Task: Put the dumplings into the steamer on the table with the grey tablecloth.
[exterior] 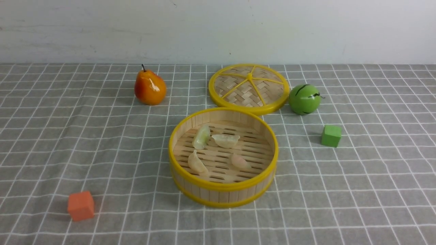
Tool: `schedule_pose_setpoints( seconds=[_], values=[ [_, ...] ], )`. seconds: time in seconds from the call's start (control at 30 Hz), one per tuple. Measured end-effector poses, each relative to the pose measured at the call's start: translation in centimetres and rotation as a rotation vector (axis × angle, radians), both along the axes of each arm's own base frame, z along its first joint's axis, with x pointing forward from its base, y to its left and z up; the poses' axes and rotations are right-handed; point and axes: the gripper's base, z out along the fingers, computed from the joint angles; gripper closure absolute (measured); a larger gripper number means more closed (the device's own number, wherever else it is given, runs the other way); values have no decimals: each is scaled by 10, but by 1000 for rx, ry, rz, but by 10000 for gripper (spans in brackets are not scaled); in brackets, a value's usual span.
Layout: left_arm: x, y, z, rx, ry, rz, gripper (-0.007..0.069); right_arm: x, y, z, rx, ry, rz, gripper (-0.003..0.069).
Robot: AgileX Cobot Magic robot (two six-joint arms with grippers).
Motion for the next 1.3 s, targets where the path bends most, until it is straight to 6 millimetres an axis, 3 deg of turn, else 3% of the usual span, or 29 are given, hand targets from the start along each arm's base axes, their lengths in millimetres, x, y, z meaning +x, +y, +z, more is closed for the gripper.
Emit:
schedule_pose_setpoints(
  seconds=[1.3],
  values=[
    [0,0,0,-18,2,11,638,0,0,0,0,0,0,596]
  ],
)
